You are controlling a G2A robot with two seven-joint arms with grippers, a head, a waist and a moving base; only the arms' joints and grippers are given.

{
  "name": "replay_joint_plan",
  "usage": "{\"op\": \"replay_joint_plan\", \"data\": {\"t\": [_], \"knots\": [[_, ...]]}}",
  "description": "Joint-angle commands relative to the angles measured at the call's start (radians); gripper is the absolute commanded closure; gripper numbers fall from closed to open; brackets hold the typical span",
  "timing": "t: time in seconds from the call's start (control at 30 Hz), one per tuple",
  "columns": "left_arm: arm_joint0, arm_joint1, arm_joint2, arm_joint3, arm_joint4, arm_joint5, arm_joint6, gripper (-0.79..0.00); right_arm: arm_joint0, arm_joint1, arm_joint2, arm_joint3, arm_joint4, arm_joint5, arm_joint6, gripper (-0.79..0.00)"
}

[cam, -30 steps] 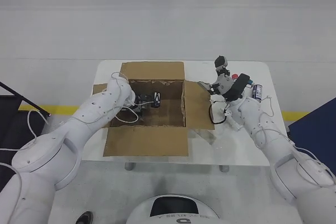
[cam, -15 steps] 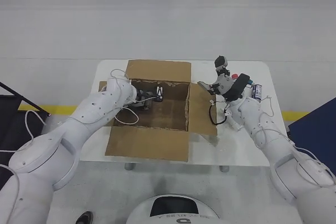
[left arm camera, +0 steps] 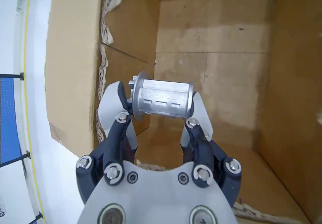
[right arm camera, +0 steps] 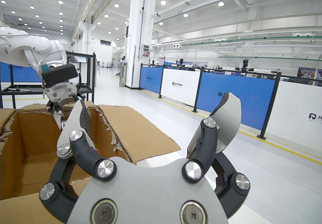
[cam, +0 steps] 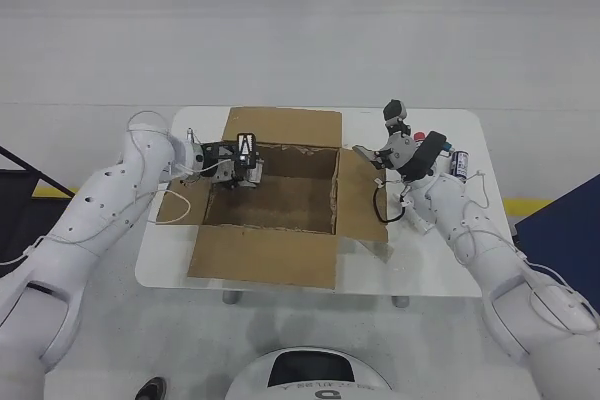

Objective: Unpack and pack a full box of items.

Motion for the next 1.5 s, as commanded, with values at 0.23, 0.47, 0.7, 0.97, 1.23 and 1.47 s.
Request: {"op": "replay_joint_plan", "data": {"t": [0.23,0.47,0.7,0.97,1.23,1.47], "knots": [[0.141,0.1,-0.105,-0.09,-0.111,-0.006,0.376,0.0,0.0,0.0,0.0,0.0,0.0,0.0,0.0,-0.785],[0.092,0.097,0.016,0.036,-0.26,-0.006,0.629,0.0,0.0,0.0,0.0,0.0,0.0,0.0,0.0,-0.785],[0.092,0.097,0.016,0.036,-0.26,-0.006,0.629,0.0,0.0,0.0,0.0,0.0,0.0,0.0,0.0,-0.785],[0.135,0.106,-0.022,-0.116,-0.131,0.259,0.405,0.0,0.013,0.007,0.024,-0.07,0.18,-0.387,0.432,-0.785],[0.205,0.132,-0.11,-0.247,-0.094,0.314,0.442,0.0,0.001,0.0,0.026,-0.161,0.429,-0.44,0.682,-0.785],[0.25,0.154,-0.177,-0.324,-0.037,0.292,0.42,0.0,-0.028,-0.008,0.0,-0.175,0.542,-0.44,0.816,-0.785]]}}
